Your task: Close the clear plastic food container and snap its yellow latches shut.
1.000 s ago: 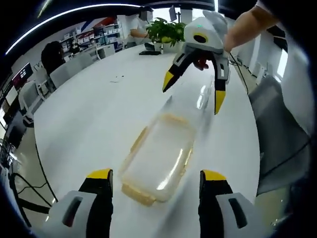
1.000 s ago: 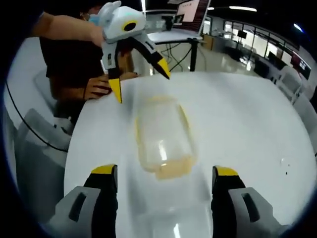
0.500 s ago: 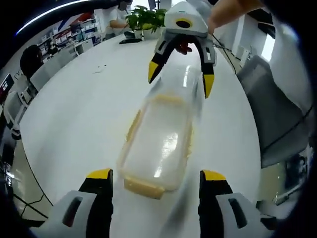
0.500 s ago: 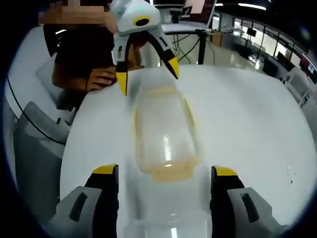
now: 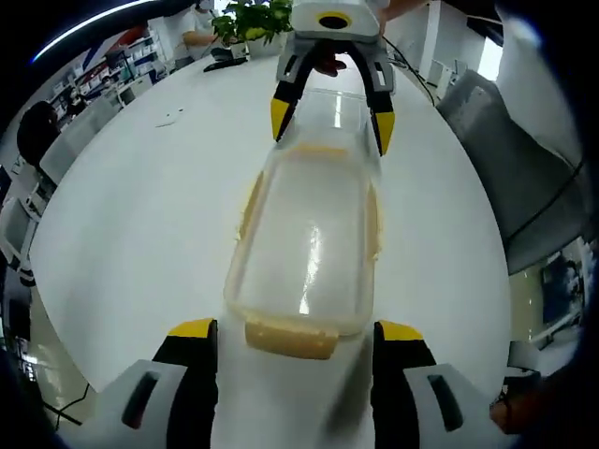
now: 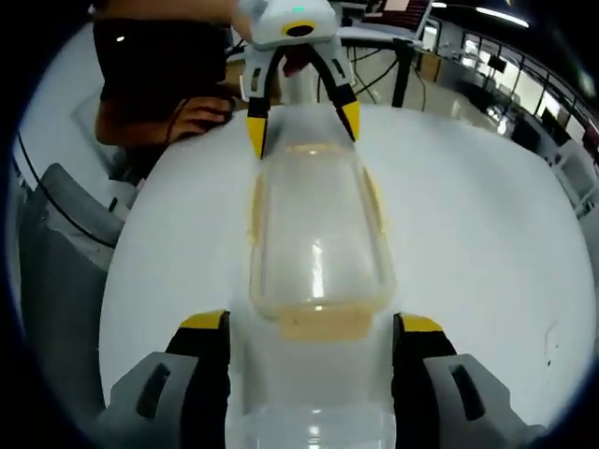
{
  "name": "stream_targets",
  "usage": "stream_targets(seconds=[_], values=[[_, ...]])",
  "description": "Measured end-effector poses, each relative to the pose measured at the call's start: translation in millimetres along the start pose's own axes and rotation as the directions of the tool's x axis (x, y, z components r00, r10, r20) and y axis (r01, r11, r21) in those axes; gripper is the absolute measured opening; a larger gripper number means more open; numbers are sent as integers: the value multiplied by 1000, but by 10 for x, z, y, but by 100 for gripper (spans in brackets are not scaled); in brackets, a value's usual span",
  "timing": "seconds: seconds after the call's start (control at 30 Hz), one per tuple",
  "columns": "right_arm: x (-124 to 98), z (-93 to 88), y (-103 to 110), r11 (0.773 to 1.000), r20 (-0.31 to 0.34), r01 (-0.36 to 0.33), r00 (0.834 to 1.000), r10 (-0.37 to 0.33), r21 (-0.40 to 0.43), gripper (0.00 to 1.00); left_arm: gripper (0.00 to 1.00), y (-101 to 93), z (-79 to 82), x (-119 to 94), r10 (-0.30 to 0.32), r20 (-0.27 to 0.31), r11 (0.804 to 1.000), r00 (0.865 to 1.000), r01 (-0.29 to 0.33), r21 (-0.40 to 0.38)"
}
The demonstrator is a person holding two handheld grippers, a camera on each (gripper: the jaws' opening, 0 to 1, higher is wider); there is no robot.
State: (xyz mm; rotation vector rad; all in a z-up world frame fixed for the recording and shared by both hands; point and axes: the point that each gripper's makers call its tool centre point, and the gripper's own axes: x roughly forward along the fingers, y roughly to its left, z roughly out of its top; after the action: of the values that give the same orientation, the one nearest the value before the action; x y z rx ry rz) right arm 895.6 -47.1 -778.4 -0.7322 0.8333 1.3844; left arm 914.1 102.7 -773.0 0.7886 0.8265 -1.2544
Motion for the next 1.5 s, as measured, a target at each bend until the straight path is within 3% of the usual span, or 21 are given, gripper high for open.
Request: stream_targets(seconds=[0.37, 0.73, 1.1, 1.5], values=[[64, -29, -22, 1000, -15, -7, 1000, 7, 2, 64, 59, -73, -65, 79, -37, -16, 999, 999, 38, 28], [74, -57, -76, 1000, -23, 15, 1000, -15, -24, 58, 55, -49, -27, 90, -58, 28, 997, 998, 57, 44], [95, -59, -71, 999, -32, 22, 999, -24, -43, 55, 47, -61, -30, 79, -73, 34, 995, 997, 70, 68], [91, -71, -69, 998, -50, 15, 999, -18, -62, 43, 42, -69, -47, 70, -81, 8, 993, 997, 80, 92]])
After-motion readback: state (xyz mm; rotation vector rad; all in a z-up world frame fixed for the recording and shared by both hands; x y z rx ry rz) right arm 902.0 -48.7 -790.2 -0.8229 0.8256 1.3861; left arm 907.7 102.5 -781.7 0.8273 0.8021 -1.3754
